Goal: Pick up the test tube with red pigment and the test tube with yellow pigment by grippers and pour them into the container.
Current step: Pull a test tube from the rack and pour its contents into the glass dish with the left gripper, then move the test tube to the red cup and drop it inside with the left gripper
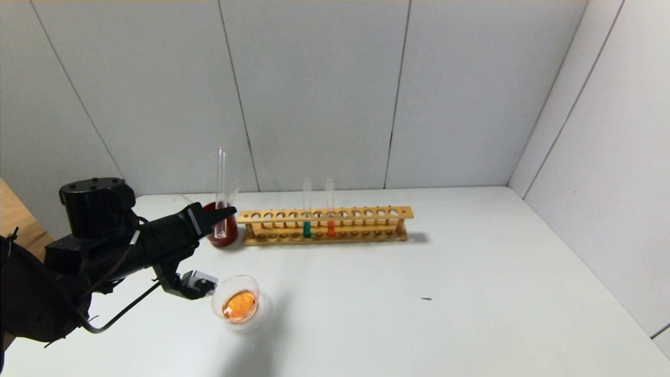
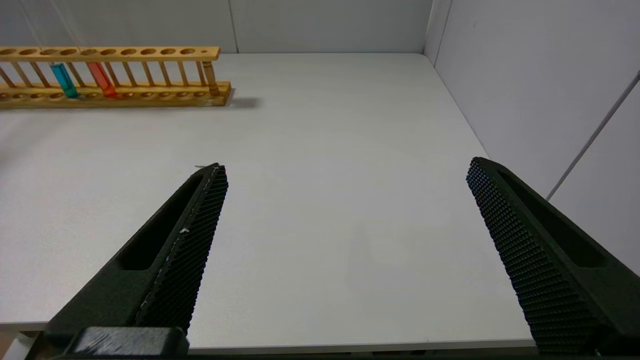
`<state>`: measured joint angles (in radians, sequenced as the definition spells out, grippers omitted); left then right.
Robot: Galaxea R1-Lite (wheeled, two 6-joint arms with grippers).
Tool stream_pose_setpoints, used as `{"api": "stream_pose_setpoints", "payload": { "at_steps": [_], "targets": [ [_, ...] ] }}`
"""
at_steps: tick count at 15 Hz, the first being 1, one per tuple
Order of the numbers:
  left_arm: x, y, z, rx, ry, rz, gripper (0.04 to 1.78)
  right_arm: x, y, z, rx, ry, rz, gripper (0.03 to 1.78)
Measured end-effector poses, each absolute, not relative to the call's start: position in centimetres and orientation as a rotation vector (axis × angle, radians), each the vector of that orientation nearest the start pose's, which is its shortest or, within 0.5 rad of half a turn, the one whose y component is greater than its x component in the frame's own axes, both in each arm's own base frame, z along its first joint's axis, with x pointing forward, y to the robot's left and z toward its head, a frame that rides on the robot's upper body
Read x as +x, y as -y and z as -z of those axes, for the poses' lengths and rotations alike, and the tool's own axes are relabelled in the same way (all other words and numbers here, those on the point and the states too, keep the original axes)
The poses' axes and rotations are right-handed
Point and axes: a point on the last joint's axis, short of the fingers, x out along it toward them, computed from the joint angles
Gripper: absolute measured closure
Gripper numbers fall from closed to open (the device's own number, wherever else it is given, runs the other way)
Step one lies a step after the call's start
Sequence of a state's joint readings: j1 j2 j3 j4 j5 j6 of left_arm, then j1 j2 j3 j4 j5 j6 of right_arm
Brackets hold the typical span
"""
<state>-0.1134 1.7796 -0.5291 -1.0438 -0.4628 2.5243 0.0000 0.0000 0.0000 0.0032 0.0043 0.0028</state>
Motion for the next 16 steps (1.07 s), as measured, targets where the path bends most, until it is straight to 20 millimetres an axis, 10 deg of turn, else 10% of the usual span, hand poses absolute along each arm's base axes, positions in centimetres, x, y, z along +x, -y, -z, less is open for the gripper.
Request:
{"api": "stream_pose_setpoints", "payload": {
  "at_steps": [6, 16],
  "targets": [
    [27.7, 4.0, -15.4, 2.057, 0.381, 0.387, 1.50, -2.3, 0.0, -7.5, 0.003, -0.003, -0.004, 0.06],
    [29.0, 6.1, -24.6, 0.841, -0.008, -0.141, 1.50, -2.3, 0.0, -7.5, 0.003, -0.003, -0.004, 0.06]
  ]
}}
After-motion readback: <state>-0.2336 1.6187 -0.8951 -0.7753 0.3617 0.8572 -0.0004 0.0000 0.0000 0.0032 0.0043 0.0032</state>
